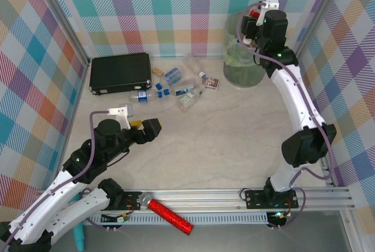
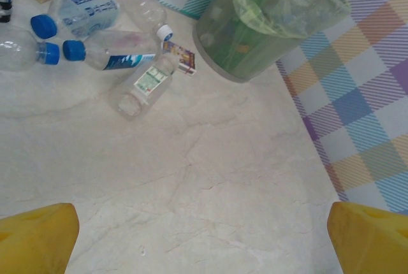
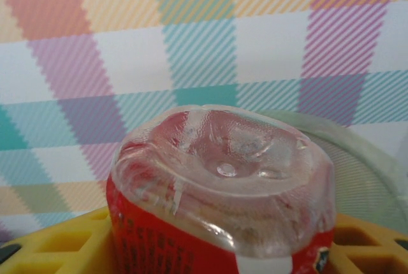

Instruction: Put the plastic bottles in the bin

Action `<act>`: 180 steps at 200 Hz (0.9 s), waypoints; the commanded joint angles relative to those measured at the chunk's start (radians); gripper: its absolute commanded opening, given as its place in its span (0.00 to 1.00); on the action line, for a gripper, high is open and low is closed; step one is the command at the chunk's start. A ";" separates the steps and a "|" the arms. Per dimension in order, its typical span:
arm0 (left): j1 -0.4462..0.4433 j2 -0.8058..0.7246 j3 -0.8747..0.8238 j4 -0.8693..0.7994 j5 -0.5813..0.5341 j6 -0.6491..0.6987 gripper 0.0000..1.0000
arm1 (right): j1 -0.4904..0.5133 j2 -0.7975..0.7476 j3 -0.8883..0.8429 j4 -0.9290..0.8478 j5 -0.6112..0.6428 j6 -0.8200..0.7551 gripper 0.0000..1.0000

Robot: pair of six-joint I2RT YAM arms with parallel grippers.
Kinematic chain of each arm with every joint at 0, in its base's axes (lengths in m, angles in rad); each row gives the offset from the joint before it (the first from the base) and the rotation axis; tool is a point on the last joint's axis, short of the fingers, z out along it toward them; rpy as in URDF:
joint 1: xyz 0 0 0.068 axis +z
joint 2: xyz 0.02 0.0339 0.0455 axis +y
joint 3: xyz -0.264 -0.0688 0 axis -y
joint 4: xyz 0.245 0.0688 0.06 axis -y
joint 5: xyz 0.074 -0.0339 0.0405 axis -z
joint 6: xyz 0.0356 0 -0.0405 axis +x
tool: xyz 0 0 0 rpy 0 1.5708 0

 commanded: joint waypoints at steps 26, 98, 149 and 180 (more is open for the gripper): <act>-0.016 0.010 0.076 -0.098 -0.069 0.027 1.00 | -0.101 0.128 0.094 0.168 0.005 -0.034 0.56; -0.016 0.071 0.176 -0.191 -0.168 0.079 0.99 | -0.205 0.345 0.267 0.222 -0.030 -0.087 0.56; -0.016 0.106 0.172 -0.187 -0.206 0.096 1.00 | -0.212 0.400 0.335 0.157 -0.062 -0.049 0.78; -0.016 0.116 0.168 -0.181 -0.201 0.104 0.99 | -0.206 0.369 0.350 0.092 -0.070 -0.030 0.83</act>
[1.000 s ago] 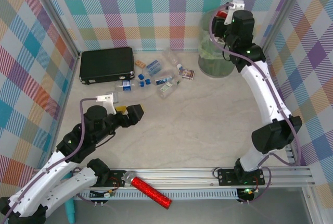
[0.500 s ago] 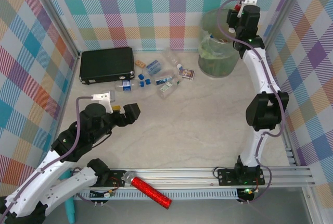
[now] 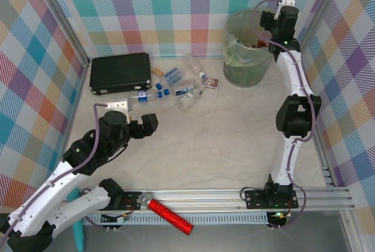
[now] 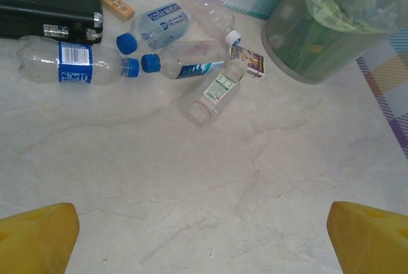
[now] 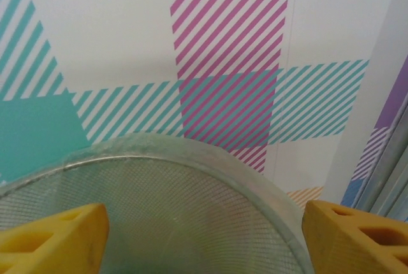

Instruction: Put the plastic bottles in the bin

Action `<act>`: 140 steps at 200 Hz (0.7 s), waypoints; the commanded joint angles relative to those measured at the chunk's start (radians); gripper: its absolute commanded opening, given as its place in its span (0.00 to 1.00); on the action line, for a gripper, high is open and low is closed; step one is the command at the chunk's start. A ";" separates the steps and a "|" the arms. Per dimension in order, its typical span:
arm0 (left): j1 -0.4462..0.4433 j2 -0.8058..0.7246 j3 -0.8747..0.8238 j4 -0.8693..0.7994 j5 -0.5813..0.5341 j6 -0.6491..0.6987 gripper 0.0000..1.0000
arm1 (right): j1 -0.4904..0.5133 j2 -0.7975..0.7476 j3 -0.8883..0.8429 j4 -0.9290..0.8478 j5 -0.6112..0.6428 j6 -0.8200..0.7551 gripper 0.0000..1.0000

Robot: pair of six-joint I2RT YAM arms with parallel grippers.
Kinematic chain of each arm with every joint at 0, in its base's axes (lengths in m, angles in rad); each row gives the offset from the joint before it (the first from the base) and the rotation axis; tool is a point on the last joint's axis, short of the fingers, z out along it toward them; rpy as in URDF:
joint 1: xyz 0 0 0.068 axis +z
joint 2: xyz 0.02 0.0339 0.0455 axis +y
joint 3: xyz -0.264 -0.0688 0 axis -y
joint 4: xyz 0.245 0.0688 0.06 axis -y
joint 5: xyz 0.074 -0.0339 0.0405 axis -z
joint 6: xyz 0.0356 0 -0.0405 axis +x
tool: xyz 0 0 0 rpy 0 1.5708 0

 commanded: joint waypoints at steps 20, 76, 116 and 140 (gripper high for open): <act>-0.010 -0.010 0.010 -0.003 -0.005 0.029 0.99 | 0.022 -0.070 0.041 -0.068 -0.012 0.025 0.91; -0.010 0.000 -0.017 0.054 0.066 0.037 1.00 | 0.104 -0.239 -0.122 -0.126 -0.020 0.055 0.99; -0.010 0.089 -0.038 0.120 0.114 0.055 0.99 | 0.186 -0.405 -0.328 -0.124 -0.034 0.112 0.99; -0.009 0.169 -0.044 0.161 0.138 0.080 0.99 | 0.231 -0.528 -0.517 -0.097 -0.058 0.162 0.99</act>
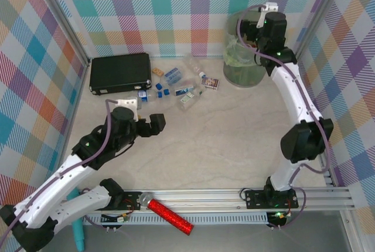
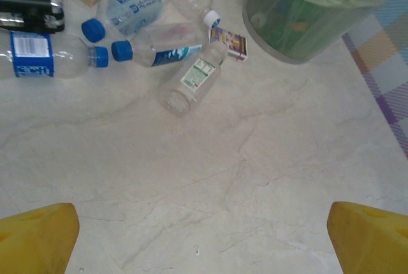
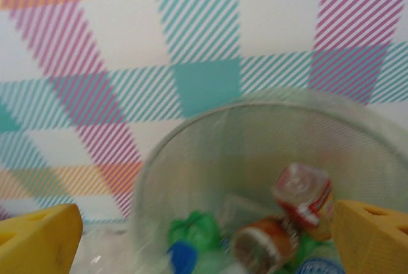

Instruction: Put the plastic bottles in the bin

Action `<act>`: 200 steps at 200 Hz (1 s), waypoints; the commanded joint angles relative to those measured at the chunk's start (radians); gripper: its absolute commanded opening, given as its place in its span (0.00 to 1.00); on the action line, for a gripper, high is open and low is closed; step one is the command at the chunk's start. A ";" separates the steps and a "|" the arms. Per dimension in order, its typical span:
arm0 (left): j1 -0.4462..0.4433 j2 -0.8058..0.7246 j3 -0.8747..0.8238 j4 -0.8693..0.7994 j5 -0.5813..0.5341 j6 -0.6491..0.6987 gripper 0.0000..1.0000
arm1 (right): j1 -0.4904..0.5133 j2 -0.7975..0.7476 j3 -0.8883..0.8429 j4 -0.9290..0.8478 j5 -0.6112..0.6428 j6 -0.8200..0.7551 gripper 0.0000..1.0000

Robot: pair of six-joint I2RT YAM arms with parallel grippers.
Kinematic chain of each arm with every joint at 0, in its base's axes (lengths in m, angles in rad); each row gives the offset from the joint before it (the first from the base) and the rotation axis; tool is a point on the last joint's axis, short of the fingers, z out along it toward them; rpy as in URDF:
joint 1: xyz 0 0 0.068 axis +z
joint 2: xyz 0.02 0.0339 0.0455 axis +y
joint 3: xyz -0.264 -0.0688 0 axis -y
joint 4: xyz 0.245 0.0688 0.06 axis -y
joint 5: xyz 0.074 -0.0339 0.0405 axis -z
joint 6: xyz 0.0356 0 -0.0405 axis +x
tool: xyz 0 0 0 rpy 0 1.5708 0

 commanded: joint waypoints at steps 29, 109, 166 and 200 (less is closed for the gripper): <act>-0.008 0.198 0.012 0.076 0.049 0.083 1.00 | 0.045 -0.250 -0.371 0.048 -0.114 0.220 0.99; 0.003 0.617 0.214 0.067 -0.018 0.239 0.93 | 0.043 -0.497 -0.905 0.328 -0.425 0.475 0.99; 0.048 0.902 0.399 0.071 0.059 0.302 0.87 | 0.045 -0.548 -1.033 0.256 -0.410 0.439 0.99; 0.089 1.071 0.561 -0.006 0.082 0.342 0.86 | 0.045 -0.607 -1.136 0.320 -0.378 0.452 0.99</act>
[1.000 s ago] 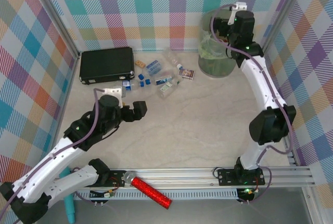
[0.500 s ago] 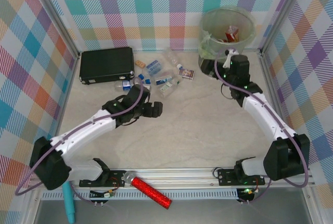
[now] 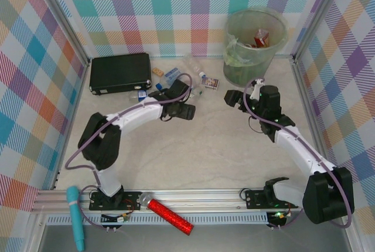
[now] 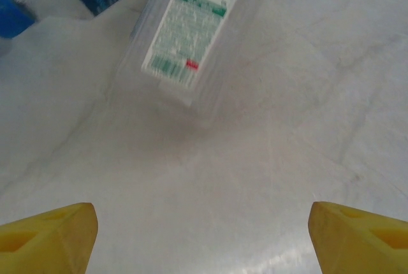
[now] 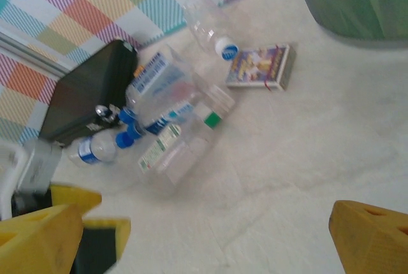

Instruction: Put the plastic bottles in the bin

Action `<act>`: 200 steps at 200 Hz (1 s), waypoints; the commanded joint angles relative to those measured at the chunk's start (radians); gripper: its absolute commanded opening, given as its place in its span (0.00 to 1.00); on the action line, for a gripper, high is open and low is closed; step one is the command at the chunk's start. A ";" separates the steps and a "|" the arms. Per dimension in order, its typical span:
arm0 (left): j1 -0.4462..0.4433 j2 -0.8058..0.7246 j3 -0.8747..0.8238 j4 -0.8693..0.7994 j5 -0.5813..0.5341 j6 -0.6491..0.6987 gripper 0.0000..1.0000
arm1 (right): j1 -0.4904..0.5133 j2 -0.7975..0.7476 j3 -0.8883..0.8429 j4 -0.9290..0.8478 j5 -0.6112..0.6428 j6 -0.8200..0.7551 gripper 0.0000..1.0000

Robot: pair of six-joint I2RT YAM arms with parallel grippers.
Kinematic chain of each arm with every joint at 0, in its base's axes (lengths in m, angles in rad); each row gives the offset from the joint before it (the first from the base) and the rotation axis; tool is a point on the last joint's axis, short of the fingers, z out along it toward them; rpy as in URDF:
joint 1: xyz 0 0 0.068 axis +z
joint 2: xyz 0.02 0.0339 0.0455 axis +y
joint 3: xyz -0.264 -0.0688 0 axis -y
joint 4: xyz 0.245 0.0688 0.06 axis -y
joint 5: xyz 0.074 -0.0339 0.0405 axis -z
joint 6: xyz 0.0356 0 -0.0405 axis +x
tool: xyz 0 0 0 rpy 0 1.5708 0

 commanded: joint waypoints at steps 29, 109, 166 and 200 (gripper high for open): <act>0.059 0.185 0.224 -0.140 0.060 0.103 0.86 | 0.002 -0.060 -0.082 0.115 0.028 0.038 0.99; 0.085 0.400 0.469 -0.294 0.064 0.196 0.87 | 0.001 -0.077 -0.095 0.102 0.046 0.069 0.99; 0.083 0.503 0.606 -0.399 0.061 0.249 0.84 | 0.002 -0.056 -0.082 0.084 0.043 0.070 0.99; 0.082 0.567 0.684 -0.469 0.028 0.276 0.82 | 0.002 -0.035 -0.070 0.074 0.033 0.072 0.99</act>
